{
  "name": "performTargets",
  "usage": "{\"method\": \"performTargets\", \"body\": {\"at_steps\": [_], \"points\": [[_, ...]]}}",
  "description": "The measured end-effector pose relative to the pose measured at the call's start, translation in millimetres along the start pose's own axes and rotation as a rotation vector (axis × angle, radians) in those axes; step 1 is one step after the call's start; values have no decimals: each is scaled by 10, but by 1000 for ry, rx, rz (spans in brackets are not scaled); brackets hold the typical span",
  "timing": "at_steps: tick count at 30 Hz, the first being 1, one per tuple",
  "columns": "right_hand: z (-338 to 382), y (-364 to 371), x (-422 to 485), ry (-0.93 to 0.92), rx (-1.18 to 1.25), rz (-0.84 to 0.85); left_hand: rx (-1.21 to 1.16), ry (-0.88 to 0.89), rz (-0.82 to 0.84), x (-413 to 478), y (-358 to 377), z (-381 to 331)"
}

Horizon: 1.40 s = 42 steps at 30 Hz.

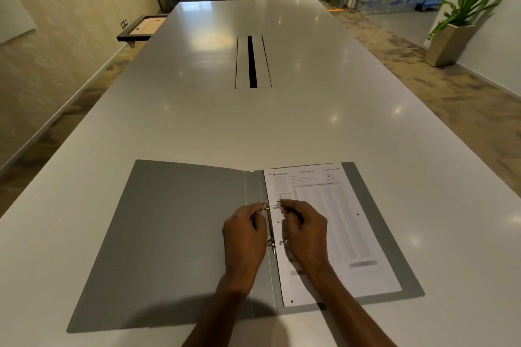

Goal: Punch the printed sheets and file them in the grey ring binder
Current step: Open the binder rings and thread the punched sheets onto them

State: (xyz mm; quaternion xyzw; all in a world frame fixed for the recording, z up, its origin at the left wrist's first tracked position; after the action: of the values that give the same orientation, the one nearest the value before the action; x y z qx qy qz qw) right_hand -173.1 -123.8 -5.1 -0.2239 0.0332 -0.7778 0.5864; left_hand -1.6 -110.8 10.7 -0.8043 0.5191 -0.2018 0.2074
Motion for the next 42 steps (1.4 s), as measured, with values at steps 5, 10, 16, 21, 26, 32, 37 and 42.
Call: {"method": "performTargets", "body": {"at_steps": [5, 10, 16, 21, 26, 32, 37, 42], "points": [[-66, 24, -2, 27, 66, 0, 17, 10, 5, -10, 19, 21], [57, 0, 23, -25, 41, 19, 28, 22, 14, 0, 37, 38], [53, 72, 18, -54, 22, 51, 8, 69, 44, 14, 87, -36], [58, 72, 18, -45, 34, 50, -7, 79, 38, 7, 71, -45], [94, 50, -3, -39, 18, 44, -13, 93, 36, -23, 79, -68], [157, 31, -2, -9, -26, 75, -36, 106, 18, -8, 65, -133], [214, -128, -10, 41, -35, 93, 35, 157, 119, 114, 163, -259], [226, -555, -181, 79, -116, 6, 109, 123, 157, 191, 225, -260]]}}
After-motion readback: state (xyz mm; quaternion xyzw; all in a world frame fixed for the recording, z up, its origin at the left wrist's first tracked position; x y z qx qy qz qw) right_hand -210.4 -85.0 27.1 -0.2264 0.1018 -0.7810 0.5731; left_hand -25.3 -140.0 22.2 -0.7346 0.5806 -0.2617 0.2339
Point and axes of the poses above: each hand's wrist, its own x-axis towards the middle knuckle, its own y-axis out of the palm, z = x × y, the point moved 8 cm from there along x, towards the middle knuckle, and after that the axes turned 5 degrees about -y, right-handed, at the moved point
